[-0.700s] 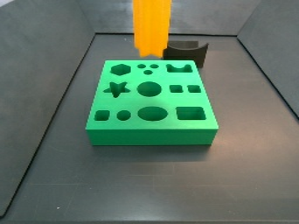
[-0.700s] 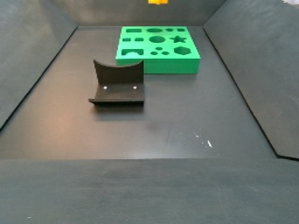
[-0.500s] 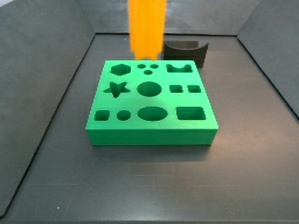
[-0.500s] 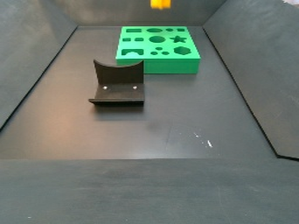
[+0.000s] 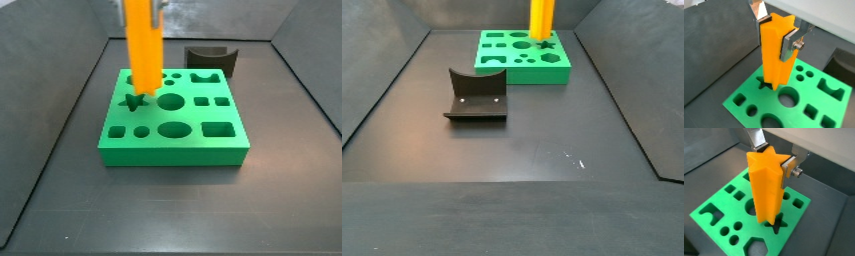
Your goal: Insert the star object.
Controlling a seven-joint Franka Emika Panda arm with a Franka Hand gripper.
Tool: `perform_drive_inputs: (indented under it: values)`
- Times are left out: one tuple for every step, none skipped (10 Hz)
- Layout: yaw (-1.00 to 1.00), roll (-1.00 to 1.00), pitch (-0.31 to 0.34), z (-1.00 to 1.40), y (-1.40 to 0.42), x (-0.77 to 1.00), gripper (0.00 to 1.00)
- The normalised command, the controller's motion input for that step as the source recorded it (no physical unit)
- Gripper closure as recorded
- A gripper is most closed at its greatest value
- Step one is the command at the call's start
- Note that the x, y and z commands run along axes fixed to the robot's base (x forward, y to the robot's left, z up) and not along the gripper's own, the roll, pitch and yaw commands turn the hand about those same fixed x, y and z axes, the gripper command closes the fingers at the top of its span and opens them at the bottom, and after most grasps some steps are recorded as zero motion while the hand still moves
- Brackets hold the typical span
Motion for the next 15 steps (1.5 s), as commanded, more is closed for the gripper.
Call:
perform_drive_inputs:
  values:
    - [-0.65,-0.09,-0.01,0.0,-0.02,-0.31,1.0]
    - [-0.77,-0.08,-0.051,-0.03,-0.06,-0.24,1.0]
    - [-0.83,-0.07,-0.054,-0.06,-0.03,-0.19,1.0]
    - [-0.77,-0.05,-0.04,-0.22,0.0,-0.05,1.0]
    - [-0.59,-0.06,-0.056,-0.36,0.0,0.0,1.0]
    - [-0.49,-0.04,-0.031,-0.37,0.0,0.0,1.0]
    - [-0.47,-0.1,-0.004,-0.24,0.0,0.0,1.0]
    - [-0.46,-0.13,0.0,-0.17,0.01,0.0,1.0]
    - [-0.44,-0.12,0.0,-0.14,0.01,0.0,1.0]
    - [-0.45,-0.11,0.0,-0.14,0.01,0.0,1.0]
    - [-0.6,-0.09,0.0,-0.13,0.0,0.0,1.0]
    - [-0.71,-0.07,0.0,-0.15,0.01,0.0,1.0]
    - [-0.61,-0.04,0.0,-0.19,0.08,0.0,1.0]
    - [-0.38,0.0,0.0,-0.25,0.16,-0.01,1.0]
    - [-0.17,-0.03,0.0,-0.27,0.1,0.0,1.0]
